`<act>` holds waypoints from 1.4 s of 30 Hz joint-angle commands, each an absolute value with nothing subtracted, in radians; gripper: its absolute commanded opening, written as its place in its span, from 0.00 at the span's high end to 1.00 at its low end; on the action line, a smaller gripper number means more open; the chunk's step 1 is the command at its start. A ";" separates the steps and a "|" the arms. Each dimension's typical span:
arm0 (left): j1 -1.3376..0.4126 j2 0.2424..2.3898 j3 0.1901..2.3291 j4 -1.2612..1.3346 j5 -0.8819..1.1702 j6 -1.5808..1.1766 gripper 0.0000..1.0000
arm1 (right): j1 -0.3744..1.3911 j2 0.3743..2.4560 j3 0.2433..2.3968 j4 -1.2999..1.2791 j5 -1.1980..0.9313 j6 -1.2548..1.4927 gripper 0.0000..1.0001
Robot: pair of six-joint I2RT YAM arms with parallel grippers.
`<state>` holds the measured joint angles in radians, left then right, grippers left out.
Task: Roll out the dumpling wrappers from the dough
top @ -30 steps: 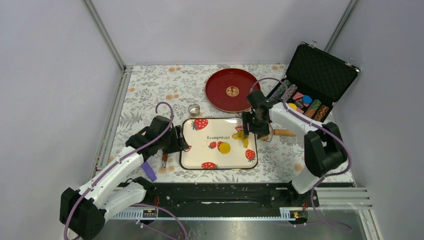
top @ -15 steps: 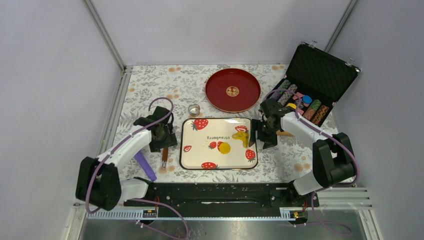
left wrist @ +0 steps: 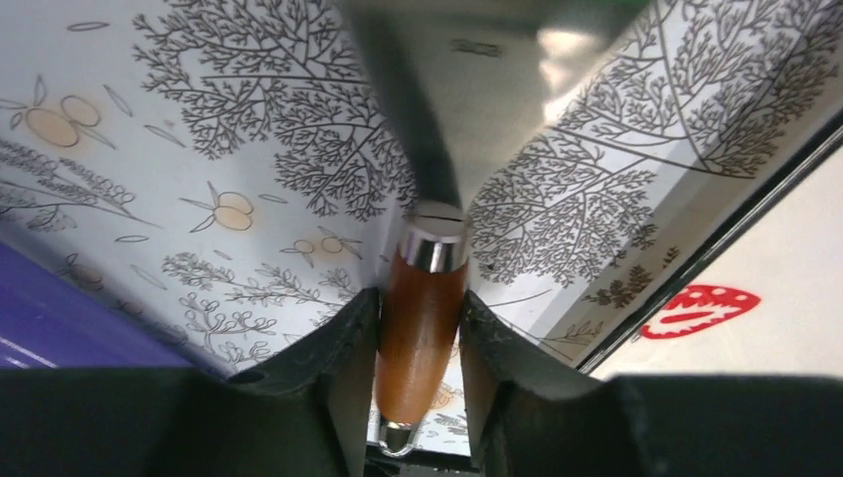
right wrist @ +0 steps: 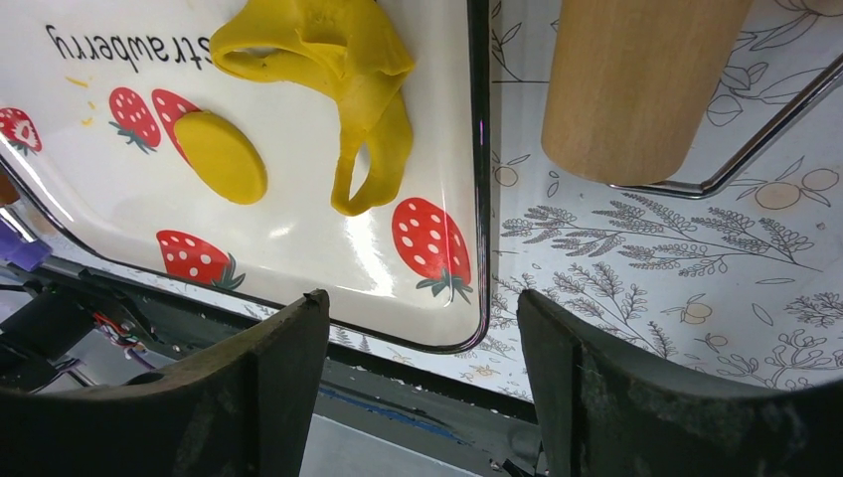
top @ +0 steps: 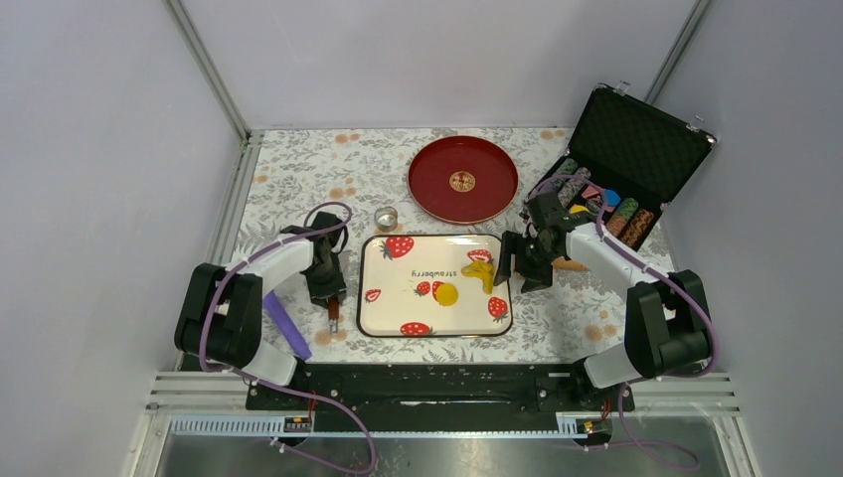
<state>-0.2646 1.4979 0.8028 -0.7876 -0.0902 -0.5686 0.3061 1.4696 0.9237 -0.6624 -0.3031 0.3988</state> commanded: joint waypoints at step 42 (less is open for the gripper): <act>-0.299 1.142 0.821 -0.867 -0.151 -0.660 1.00 | 0.302 1.952 1.540 -0.582 -0.390 0.478 0.34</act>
